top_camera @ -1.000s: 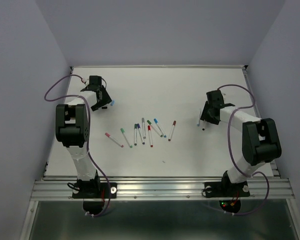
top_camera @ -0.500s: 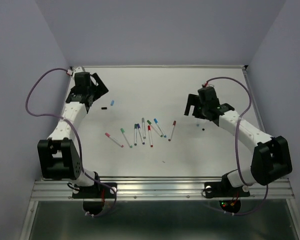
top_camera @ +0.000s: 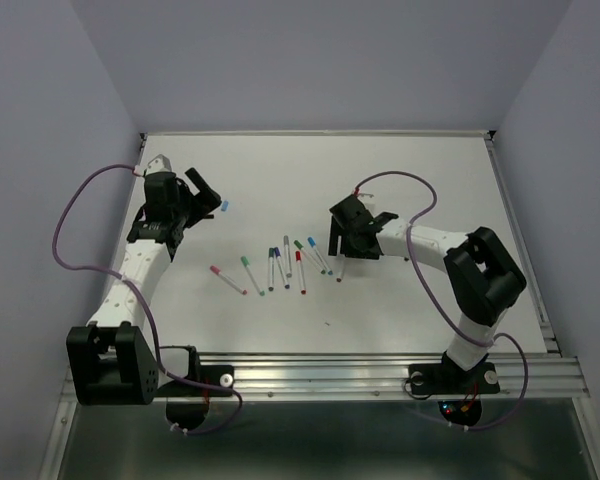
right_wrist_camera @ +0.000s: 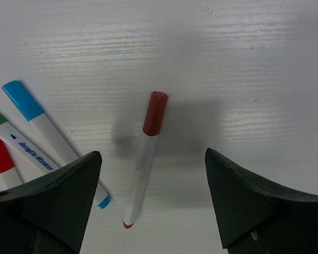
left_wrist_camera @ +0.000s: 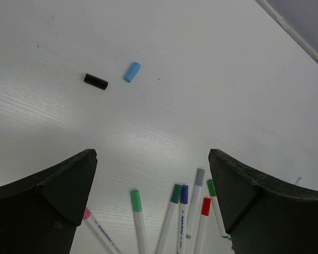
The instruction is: Open the pen caps
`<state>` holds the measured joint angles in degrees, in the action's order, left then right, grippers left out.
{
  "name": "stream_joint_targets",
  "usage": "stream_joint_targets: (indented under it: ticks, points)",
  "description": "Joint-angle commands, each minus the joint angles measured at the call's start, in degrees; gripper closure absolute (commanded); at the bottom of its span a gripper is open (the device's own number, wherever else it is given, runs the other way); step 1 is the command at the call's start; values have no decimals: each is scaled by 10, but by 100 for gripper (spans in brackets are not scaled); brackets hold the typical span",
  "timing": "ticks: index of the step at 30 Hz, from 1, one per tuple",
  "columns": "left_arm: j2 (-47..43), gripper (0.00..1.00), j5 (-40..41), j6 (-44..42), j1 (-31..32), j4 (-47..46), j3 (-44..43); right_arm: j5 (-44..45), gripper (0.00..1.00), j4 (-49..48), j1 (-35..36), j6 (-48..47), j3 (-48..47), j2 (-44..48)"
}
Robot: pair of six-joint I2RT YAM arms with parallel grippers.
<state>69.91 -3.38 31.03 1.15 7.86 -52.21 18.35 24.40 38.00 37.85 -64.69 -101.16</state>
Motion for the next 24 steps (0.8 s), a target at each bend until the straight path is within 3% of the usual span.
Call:
stream_joint_targets:
  ticks: [1,8,11,12,20,24]
  points:
    - [-23,1,-15,4,3,-32,4,29,21,8,17,28,-27,-14]
    - [-19,1,-11,2,3,-34,9,65,28,73,57,45,-42,-61]
    - [-20,1,-9,2,3,-34,9,71,42,89,63,59,-29,-64]
    - [-21,1,-8,2,3,-34,9,70,50,87,63,65,-22,-62]
    - [-25,1,-22,-1,3,-34,9,49,74,45,63,58,11,-43]
    - [-35,1,-42,-3,3,-36,11,59,92,32,63,43,27,-15]
